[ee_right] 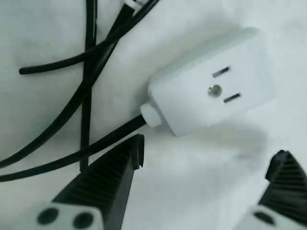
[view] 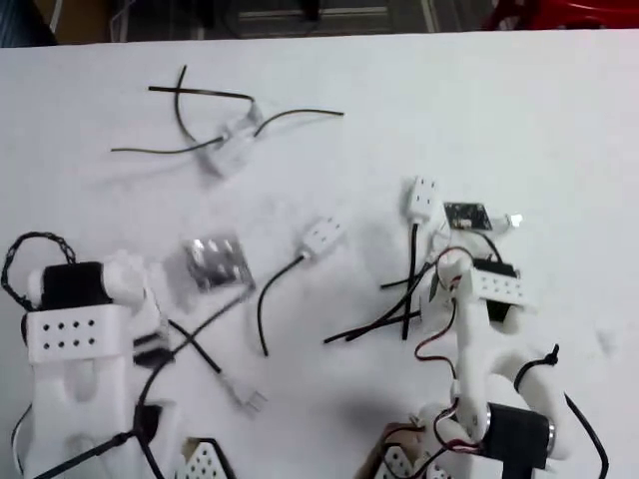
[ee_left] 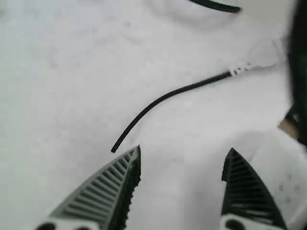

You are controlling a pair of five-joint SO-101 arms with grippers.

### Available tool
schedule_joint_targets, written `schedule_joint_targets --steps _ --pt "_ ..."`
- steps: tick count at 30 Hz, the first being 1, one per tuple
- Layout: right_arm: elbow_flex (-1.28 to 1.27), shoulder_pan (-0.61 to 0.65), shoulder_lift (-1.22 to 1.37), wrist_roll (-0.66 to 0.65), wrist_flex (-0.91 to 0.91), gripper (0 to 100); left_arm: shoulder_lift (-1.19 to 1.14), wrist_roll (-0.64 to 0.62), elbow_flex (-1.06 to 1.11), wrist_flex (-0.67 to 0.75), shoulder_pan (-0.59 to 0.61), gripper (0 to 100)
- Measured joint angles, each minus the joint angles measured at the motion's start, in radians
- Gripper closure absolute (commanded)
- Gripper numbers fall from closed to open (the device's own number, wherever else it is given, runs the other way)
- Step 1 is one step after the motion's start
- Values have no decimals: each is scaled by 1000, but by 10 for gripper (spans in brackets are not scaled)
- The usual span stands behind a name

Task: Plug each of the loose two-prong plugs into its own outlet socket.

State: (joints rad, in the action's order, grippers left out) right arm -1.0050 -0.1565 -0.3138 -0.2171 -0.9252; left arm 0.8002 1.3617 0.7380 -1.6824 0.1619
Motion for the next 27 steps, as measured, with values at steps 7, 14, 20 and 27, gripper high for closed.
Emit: schedule_joint_targets --steps 7,14,20,27 --pt "-14 2 -3 0 8 604 0 6 52 -23 -327 723" --pt "-14 2 -3 0 8 604 2 6 226 64 -588 723" --pt "-14 2 -3 0 8 604 2 6 292 133 -654 723" --pt "-14 2 -3 0 14 604 2 -28 428 342 -658 723"
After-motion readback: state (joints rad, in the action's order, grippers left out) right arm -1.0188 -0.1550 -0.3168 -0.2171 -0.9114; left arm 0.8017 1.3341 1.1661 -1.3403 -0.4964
